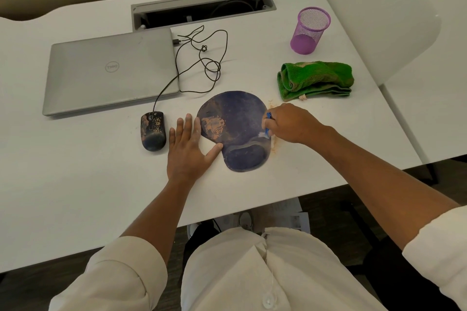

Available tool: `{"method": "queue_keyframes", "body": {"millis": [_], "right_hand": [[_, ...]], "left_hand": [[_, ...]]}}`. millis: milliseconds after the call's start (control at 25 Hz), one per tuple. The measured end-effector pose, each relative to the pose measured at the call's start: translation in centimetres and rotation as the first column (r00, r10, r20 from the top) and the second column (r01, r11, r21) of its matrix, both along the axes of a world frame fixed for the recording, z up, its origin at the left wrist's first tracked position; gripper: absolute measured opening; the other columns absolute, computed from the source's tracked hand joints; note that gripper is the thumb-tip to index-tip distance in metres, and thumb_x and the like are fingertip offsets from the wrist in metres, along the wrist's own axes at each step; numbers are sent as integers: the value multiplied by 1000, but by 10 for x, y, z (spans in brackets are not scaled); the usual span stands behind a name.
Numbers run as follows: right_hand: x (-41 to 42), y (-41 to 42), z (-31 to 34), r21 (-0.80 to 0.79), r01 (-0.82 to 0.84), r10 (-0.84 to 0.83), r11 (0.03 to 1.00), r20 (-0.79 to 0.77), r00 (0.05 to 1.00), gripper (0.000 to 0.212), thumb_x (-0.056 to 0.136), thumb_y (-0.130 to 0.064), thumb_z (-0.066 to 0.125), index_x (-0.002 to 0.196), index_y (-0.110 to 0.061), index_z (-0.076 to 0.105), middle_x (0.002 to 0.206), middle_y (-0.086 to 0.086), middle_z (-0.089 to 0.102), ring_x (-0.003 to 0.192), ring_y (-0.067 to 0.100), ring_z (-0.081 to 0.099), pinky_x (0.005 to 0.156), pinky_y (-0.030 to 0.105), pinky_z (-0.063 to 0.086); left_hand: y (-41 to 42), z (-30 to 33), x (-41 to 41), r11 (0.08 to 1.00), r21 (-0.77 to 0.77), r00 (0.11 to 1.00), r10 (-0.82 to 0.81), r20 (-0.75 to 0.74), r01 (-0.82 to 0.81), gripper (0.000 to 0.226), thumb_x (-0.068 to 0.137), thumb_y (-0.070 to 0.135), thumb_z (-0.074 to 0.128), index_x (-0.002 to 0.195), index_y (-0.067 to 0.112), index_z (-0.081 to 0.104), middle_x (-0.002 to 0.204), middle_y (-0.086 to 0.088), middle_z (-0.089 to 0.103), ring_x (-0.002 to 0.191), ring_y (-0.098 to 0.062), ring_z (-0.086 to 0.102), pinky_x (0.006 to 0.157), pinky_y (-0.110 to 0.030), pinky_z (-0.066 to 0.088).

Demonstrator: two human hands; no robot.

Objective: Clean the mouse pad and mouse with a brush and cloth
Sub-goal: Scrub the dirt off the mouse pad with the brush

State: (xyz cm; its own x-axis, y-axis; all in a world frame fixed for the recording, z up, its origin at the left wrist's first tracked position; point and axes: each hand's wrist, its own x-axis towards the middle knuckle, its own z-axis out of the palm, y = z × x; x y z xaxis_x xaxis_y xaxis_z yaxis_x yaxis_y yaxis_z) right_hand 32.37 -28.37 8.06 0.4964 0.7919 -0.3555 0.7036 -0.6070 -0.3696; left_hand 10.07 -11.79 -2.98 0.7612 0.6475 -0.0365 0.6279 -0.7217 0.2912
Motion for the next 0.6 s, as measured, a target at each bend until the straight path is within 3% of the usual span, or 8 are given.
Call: {"method": "queue_keyframes", "body": {"millis": [80,160,240,360,520,600], "right_hand": [[2,1,-1,31,-14,12,999,62,998,28,96,-25,44,87,-9,65,78,10,61,79,30,58,65,40,46],[1,1,-1,105,-20,23,994,-30,999,25,98,-26,45,95,-16,68,86,10,63,84,27,57,72,40,48],[-1,-1,-2,51,-47,51,998,-83,995,24,99,-29,46,103,-22,69,93,9,62,87,25,58,79,40,49],[4,-3,-5,10,-40,40,999,-14,999,26,96,-26,46,89,-17,69,88,8,67,87,27,60,76,42,51],[-5,-11,-7,174,41,-3,984,-211,977,19,92,-20,55,85,-17,72,80,1,71,75,18,64,71,36,52],[-10,-18,-14,158,44,-28,986,-100,995,21,93,-22,54,87,-14,72,78,7,70,74,25,63,68,41,53]], "left_hand": [[0,0,0,1000,0,1000,-1,1,1,98,92,79,36,164,19,10,172,-4,2,158,-22,-6,128,-43,-1],[0,-1,0,1000,-1,1000,-1,-3,1,98,91,79,36,164,19,10,172,-4,2,158,-22,-6,128,-43,-1],[0,0,0,1000,-4,1000,-3,6,3,98,91,78,37,164,19,11,172,-5,3,158,-22,-5,128,-43,0],[0,0,0,1000,-1,1000,-2,9,2,97,92,78,38,164,18,11,172,-5,4,158,-23,-4,128,-42,-1],[0,0,0,1000,0,1000,-2,-9,2,99,90,80,33,164,19,10,172,-5,2,158,-22,-6,128,-42,-1],[0,0,0,1000,2,1000,-3,-4,3,98,91,81,33,164,19,10,172,-5,2,158,-22,-5,128,-43,-1]]}}
